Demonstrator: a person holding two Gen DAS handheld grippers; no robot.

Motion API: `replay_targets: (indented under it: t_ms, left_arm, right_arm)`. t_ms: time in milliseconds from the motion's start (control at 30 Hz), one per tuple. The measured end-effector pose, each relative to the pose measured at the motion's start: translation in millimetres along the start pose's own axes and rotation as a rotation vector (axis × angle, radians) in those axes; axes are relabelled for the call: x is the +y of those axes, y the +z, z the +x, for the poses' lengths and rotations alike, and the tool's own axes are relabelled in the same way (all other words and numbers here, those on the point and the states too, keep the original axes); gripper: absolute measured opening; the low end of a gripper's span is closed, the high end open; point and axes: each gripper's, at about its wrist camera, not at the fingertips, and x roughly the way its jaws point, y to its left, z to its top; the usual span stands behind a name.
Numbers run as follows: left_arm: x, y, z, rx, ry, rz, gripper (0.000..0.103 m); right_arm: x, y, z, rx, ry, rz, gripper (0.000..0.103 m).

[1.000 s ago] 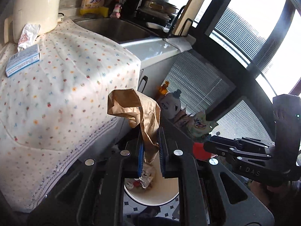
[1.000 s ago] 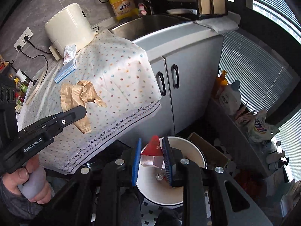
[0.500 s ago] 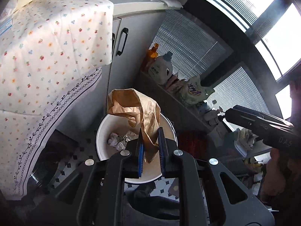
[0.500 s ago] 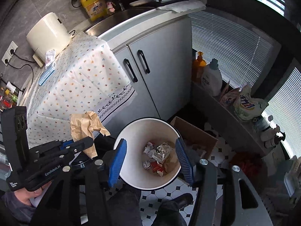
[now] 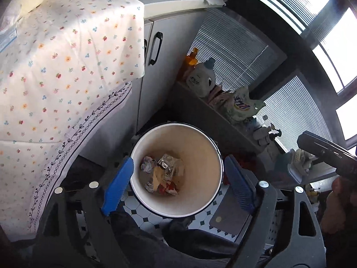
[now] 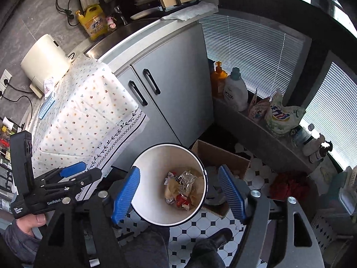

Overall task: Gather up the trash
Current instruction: 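Move both tools back toward the counter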

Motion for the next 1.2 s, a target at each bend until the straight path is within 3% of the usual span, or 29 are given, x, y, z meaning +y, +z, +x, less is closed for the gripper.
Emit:
replay_targets:
  t_ms: [67,267,467,800,1200]
  left_arm:
    - [3,6,-11,-0.026,0.017,-0.001,0.086]
    - [26,22,-54,-0.14,0.048,-0.019,0.093]
    - [69,28,-99,-0.243,0.107,-0.069,0.094]
    - [172,42,-152,-0.364,0.203,-0.187,0.095]
    - [267,80,-181,-0.47,0.197,-0.222,0.095]
  right_arm:
    - [8,5,-2,-0.013,0.006,-0.015,0.083]
    - [42,25,-3,-0.043,0.044,-0.064,0.09]
    - [92,50,-5,-0.081,0.098,-0.117,0.091]
    - [182,79,10,-0.105,0.139,-0.208,0.095]
    - [278,116,47,-0.144,0.14,-0.231,0.095]
